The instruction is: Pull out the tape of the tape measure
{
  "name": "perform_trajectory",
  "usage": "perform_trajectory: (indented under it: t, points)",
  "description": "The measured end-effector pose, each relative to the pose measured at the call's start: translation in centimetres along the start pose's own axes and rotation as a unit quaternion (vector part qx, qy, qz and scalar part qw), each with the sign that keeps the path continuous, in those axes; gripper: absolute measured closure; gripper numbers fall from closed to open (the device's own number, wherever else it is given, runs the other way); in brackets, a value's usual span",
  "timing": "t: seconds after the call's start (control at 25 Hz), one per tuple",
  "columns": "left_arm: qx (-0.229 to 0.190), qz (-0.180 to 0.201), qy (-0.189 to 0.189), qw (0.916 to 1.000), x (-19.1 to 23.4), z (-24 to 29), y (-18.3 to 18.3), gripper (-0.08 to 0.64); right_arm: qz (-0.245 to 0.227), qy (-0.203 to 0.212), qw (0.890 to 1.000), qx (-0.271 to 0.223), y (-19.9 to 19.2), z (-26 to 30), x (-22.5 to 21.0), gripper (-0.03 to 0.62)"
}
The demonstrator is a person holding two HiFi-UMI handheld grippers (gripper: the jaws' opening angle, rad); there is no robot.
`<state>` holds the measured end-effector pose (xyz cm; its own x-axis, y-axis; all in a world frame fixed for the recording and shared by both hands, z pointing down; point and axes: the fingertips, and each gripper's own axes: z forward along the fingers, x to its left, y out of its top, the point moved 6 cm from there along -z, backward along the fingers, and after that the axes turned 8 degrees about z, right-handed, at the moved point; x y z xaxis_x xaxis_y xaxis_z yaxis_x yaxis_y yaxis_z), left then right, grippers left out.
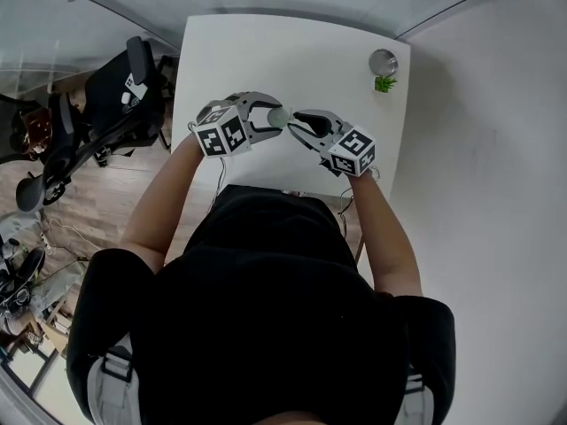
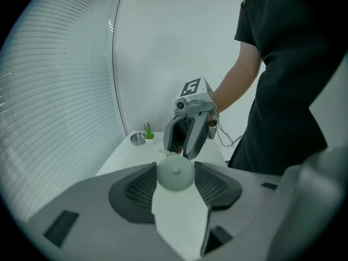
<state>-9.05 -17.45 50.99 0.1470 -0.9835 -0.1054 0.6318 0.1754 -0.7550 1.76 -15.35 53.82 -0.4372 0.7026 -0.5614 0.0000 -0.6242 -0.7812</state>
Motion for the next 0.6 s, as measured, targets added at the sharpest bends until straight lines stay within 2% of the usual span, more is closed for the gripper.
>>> perform_trajectory:
  t: [0.2,0.44,0.48,0.52,0.6]
  points:
    - [0.001,0.004,-0.004,1.0,-0.7,-0.2,0.5,0.333,0.008,0.026,1.0,-0.005,0.3,-0.4,0.8,0.489]
    - [0.007,0.009,-0.004,0.9999,-1.5,-0.1,0.7,0.333,0.001,0.037,0.999,0.0,0.2,-0.6,1.3,0.517]
    - [0.007,0.009,-0.004,0.9999,-1.6,-0.1,0.8,0.333,0.0,0.038,0.999,0.001,0.2,-0.7,1.4,0.53]
    - [0.006,0.01,-0.004,0.9999,-1.7,-0.1,0.8,0.333,-0.001,0.037,0.999,0.0,0.2,-0.8,1.4,0.569]
    - [0.006,0.008,-0.003,0.9999,-1.8,-0.2,1.0,0.333,-0.005,0.034,0.999,0.0,0.3,-1.0,1.5,0.572]
